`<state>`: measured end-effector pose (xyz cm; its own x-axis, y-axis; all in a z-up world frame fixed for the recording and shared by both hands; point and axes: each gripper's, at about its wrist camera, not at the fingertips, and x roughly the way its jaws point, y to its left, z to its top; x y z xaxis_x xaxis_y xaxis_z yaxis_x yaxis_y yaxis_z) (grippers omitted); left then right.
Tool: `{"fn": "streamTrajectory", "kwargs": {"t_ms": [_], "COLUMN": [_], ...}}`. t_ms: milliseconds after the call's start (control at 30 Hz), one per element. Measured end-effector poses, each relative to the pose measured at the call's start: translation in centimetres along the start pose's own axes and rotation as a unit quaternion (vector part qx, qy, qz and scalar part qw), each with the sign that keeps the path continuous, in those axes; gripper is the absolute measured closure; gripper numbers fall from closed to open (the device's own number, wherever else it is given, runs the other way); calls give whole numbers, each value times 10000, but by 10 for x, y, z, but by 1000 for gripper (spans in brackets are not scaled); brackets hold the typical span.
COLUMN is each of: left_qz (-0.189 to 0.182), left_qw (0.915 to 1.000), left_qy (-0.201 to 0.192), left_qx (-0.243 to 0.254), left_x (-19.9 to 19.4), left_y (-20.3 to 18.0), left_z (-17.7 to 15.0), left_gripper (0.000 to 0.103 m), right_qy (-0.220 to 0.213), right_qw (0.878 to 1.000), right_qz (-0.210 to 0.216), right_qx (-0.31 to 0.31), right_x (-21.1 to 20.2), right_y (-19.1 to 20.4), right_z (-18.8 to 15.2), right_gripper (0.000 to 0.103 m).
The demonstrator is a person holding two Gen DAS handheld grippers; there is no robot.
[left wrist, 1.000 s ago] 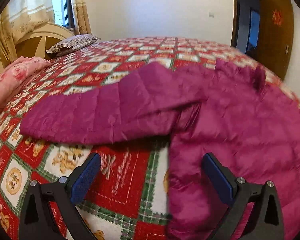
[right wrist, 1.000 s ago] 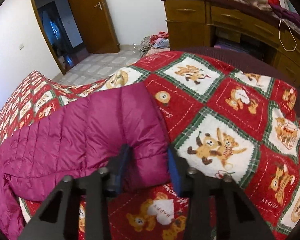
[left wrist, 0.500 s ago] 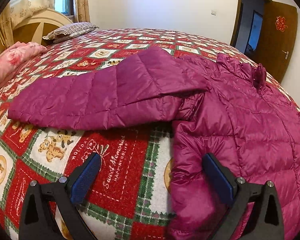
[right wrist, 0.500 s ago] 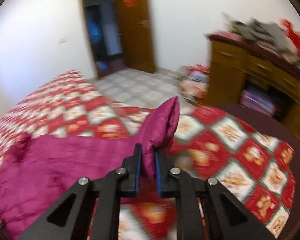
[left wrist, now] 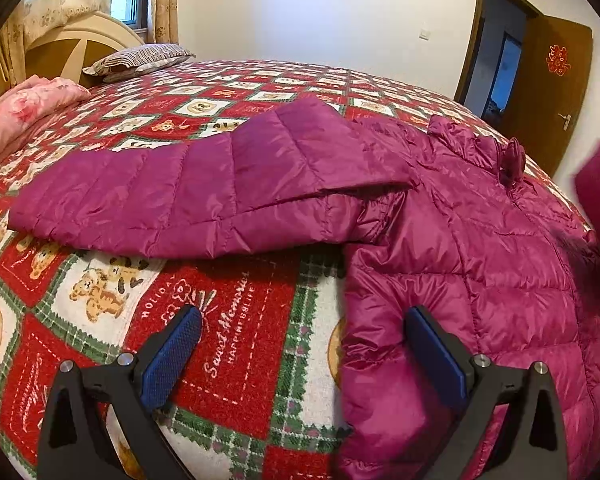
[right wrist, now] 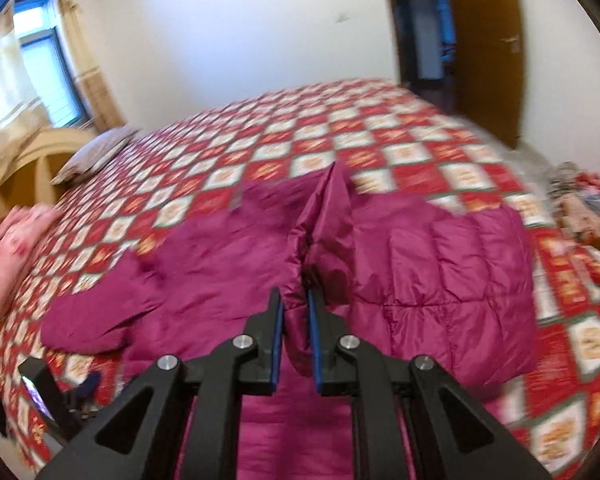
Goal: Fold large clothes
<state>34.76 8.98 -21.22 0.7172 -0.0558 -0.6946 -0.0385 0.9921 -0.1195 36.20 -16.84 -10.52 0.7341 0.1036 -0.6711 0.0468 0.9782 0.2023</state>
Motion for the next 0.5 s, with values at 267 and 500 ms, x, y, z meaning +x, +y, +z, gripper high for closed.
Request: {"fn": "streamTrajectory", "kwargs": {"t_ms": [267, 500], "left_qz": [-65, -68], "left_qw": [10000, 9999], "left_qy": [-56, -119], "left_qx": [-20, -7], "left_x": [0, 1], "left_y": [1, 1], "left_z": [-1, -3], "left_gripper": [1, 1], "right_qy": [453, 810], "right_qw": [9976, 9896], "right_qz": [420, 1173], "right_qx": [-302, -187], "right_x": [64, 94], "right_y": [60, 77], "right_z": [-11, -23], "right_gripper": [89, 92]}}
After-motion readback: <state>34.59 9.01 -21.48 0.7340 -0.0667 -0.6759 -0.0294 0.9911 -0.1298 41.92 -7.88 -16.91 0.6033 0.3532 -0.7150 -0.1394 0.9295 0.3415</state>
